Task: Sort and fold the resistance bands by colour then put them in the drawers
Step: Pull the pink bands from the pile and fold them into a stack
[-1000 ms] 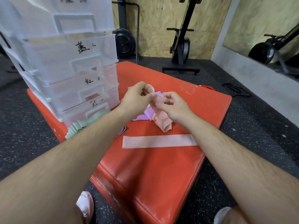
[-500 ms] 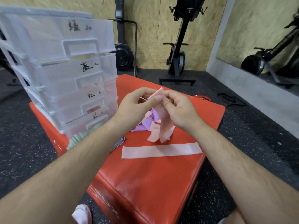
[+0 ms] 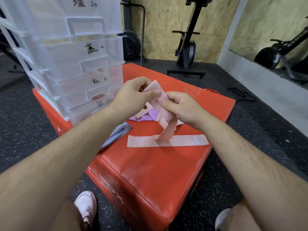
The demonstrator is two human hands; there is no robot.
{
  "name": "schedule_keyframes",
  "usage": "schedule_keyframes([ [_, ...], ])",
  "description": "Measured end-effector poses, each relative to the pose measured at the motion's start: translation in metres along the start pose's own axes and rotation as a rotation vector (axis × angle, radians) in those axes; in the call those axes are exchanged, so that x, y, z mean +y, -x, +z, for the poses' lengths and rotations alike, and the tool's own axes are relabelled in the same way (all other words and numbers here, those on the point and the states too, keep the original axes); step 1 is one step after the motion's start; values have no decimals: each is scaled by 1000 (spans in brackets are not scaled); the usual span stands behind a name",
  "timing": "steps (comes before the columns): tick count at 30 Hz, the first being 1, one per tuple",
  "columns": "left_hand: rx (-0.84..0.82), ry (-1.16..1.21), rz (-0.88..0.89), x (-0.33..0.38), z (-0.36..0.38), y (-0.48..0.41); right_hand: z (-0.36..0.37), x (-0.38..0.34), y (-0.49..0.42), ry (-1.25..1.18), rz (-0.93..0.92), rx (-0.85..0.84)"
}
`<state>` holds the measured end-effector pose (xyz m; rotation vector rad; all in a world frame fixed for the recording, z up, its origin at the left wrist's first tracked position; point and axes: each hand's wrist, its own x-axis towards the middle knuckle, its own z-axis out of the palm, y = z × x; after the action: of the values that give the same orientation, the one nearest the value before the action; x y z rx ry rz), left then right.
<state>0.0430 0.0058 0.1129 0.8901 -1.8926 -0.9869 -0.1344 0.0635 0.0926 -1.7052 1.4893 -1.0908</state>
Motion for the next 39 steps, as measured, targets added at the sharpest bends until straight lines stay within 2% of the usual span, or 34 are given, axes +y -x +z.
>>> schedule_keyframes([
  [4, 43, 120, -157, -15, -6, -2, -13, 4, 2, -37, 82, -92],
  [9, 132, 105, -227, -35, -22, -4, -41, 11, 12, 19, 192, -196],
  [16, 137, 90, -312, -45, -21, 11, -77, 25, 32, 282, 311, -177],
  [20, 182, -63, -330, -50, -17, 15, -95, 41, 38, 505, 349, -81],
  [24, 186, -79, -375, -56, -16, 17, -114, 56, 48, 449, 357, -4],
  [29, 88, -97, -517, -77, -9, 19, -117, 80, 51, 250, 456, 64],
  [32, 42, -205, -546, -97, -5, 24, -109, 97, 51, 237, 498, 69],
  [39, -60, -659, -398, -127, 13, 35, -90, 127, 52, 367, 545, 31],
])
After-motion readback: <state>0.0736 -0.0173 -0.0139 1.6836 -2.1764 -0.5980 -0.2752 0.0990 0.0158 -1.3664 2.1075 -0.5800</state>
